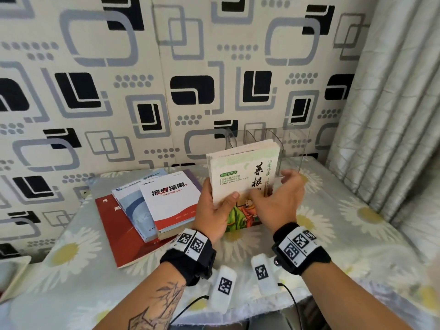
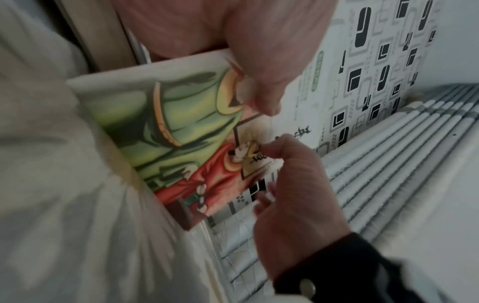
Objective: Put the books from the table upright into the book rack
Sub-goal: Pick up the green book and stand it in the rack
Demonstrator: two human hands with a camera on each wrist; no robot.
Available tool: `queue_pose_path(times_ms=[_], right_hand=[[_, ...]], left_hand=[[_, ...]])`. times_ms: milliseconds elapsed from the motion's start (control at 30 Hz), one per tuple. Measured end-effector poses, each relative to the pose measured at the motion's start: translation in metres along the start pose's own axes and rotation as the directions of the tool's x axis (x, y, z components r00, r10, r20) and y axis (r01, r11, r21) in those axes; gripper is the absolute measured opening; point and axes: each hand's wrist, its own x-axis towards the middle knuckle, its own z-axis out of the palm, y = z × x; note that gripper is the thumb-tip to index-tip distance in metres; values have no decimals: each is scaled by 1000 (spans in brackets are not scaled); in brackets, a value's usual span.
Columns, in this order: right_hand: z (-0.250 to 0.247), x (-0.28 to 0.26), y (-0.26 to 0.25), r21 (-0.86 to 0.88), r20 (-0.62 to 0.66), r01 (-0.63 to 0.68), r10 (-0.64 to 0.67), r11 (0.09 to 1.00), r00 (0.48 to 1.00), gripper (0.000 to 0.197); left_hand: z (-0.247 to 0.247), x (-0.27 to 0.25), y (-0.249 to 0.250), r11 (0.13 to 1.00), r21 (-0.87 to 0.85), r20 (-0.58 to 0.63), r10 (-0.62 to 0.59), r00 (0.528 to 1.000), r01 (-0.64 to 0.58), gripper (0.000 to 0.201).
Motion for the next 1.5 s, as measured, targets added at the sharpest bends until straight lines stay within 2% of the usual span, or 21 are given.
queue_pose_path(times_ms=[33,100,167,200,267,333,433,467,533,633,733,767,833,900,967,1100,1167,1267,1333,1500], right_hand=[[-2,-3,-6,-26,-4,92,-93,995,996,55],[-5,-8,-19,-17,100,220,-217,975,971,30],[-3,-10,-23,-18,167,234,-227,972,959,14],[-3,-10,-25,-19,184,233,-225,972,957,14],[-4,-11,-28,-35,240,238,-223,971,945,26],[-8,-15,-34,-68,298,235,-205,970,932,48],[-13,-19,-46,-124,348,201,-147,972,926,83],[-14,-20,-51,-151,343,179,-118,972,932,90],[-13,-22,-56,-210,295,146,-80,967,952,89],[-13,-22,-58,-236,219,149,-97,960,971,71],[-23,-20,-53,-271,181,153,-105,951,978,63],[-27,-19,-51,-297,170,154,-106,942,980,60],[-34,-22,-47,-371,170,174,-118,912,978,55],[-36,-30,-42,-436,155,215,-162,874,974,52],[-39,-37,-38,-449,130,251,-215,858,968,49],[-59,-17,-28,-383,63,209,-200,900,978,42],[-73,2,-23,-333,-9,172,-186,927,983,36],[-91,33,-19,-310,-106,93,-131,946,986,40],[-99,56,-16,-341,-102,66,-107,938,989,43],[-94,96,-2,-417,-69,93,-134,904,989,42]], left_hand=[[1,-1,0,1000,16,-16,20,1000,-20,45],[4,-2,2,996,55,-25,72,997,-70,42],[5,-2,3,986,117,-12,118,993,-116,42],[5,-2,3,982,138,8,131,991,-131,42],[4,-3,4,977,158,75,130,989,-140,48],[4,-4,5,979,166,140,98,985,-121,57],[5,-1,6,986,136,207,66,976,-96,56],[6,1,7,993,96,221,49,974,-71,53],[8,5,10,999,34,263,26,964,-36,47],[7,7,10,998,-51,352,-14,936,33,56],[1,10,12,956,-180,453,-130,882,233,48],[0,12,12,930,-209,449,-184,875,302,39],[-1,17,8,893,-211,366,-305,879,398,25],[2,17,-1,882,-179,254,-388,886,437,22],[6,14,-12,872,-174,203,-423,883,458,19],[5,14,-25,860,-227,187,-422,887,456,21],[3,13,-28,852,-261,195,-414,889,454,24],[3,13,-29,841,-294,203,-409,890,454,25],[3,13,-29,832,-317,204,-409,889,456,25],[2,13,-33,823,-352,201,-397,895,445,25]])
